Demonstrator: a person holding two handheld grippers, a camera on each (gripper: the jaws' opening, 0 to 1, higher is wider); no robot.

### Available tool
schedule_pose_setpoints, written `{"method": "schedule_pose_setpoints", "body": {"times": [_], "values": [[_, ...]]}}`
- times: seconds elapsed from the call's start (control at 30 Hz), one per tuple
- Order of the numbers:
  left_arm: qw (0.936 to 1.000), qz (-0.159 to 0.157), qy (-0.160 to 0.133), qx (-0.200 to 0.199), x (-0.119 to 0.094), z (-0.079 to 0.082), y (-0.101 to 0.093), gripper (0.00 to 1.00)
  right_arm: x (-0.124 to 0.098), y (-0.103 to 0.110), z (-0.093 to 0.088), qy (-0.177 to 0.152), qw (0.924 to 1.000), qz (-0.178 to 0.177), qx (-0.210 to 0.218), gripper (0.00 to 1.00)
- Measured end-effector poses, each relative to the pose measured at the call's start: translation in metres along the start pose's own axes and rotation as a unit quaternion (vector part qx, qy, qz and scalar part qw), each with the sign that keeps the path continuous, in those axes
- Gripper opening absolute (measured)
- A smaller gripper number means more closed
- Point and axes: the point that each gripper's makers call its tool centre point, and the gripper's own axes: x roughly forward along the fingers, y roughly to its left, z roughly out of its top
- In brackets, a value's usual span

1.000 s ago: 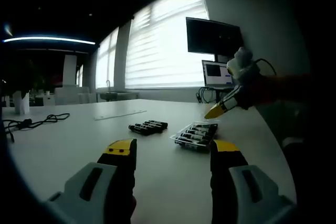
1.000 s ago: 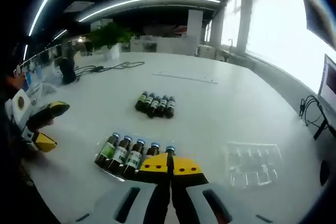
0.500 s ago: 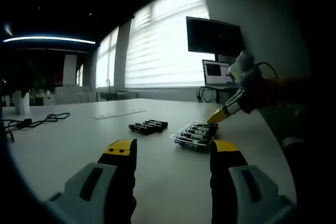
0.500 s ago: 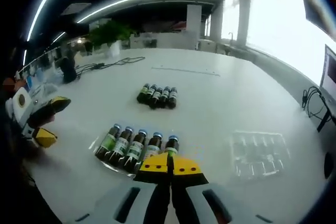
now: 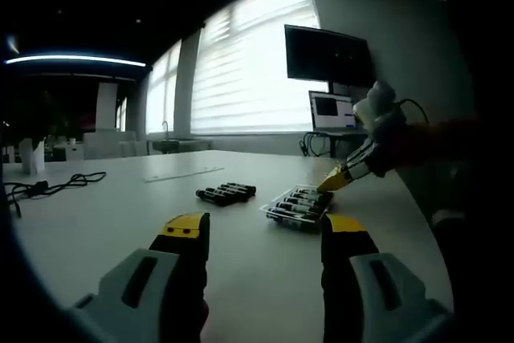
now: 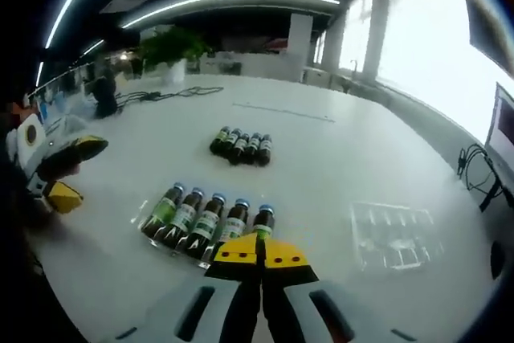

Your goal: Grip medicine bottles put into box

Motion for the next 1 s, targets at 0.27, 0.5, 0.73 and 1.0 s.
{"method": "schedule_pose_setpoints", "body": {"times": [0.27,0.5,0.73,1.0], "values": [[1.0,-0.002,0.002,0.0,0.0,-0.001,-0.001,0.48,-0.002,0.002,0.002,-0.005,1.0,0.005,-0.002,0.0],[1.0,0.003,0.008,0.004,0.001,-0.003,0.001,0.49,-0.002,0.002,0.003,0.003,0.9999,0.01,-0.001,0.0],[0.9999,0.006,0.011,0.008,0.001,-0.004,0.002,0.49,-0.002,0.003,0.003,0.003,0.9998,0.019,-0.005,0.0],[0.9999,0.008,0.01,0.007,0.001,-0.003,0.001,0.49,-0.002,0.001,0.022,-0.038,0.9975,0.034,0.048,0.01]]}}
